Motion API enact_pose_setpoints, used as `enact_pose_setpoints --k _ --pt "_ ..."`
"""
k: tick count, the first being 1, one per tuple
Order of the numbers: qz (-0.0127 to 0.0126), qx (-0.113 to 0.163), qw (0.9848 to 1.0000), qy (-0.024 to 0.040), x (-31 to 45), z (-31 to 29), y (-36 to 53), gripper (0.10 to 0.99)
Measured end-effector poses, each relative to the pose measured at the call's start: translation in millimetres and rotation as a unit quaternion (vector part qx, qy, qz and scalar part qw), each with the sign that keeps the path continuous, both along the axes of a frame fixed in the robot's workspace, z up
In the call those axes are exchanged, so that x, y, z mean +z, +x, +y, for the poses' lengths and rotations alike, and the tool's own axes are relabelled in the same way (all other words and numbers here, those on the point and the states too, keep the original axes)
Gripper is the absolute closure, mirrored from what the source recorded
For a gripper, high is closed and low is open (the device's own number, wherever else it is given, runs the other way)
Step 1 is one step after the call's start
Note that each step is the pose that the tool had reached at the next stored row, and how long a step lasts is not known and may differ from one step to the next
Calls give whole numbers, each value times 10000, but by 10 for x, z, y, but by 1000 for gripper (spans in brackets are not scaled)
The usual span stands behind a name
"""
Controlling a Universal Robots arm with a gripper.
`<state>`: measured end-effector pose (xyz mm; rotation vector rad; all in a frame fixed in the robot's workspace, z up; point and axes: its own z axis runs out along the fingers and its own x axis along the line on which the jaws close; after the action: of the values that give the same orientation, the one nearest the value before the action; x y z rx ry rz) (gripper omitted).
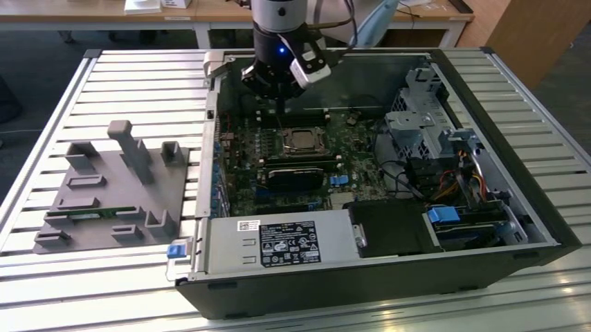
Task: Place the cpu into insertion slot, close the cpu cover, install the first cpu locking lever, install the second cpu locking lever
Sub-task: 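Install the first cpu locking lever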
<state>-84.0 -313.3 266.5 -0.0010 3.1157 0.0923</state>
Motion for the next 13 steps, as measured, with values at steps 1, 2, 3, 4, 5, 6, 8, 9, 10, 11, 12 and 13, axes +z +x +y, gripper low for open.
enact_pose_setpoints --k 1,2,3,4,5,6,8,9,10,11,12,13 --pt "0 0 10000 0 -4 0 -17 980" --pt "0 0 10000 0 -7 0 -32 980" --pt "0 0 10000 0 -11 0 -44 980" --pt "0 0 10000 -1 -14 0 -55 980" --pt "0 0 10000 -1 -18 0 -65 980" --pt "1 0 10000 0 -23 0 -74 980" --pt "1 0 10000 -1 -29 -1 -87 980" --pt "1 0 10000 -1 -32 0 -94 980" --pt "1 0 10000 0 -34 1 -103 980" --pt "1 0 10000 0 -37 2 -113 980" --pt "1 0 10000 0 -40 4 -123 980" --pt "0 0 10000 0 -44 6 -133 980"
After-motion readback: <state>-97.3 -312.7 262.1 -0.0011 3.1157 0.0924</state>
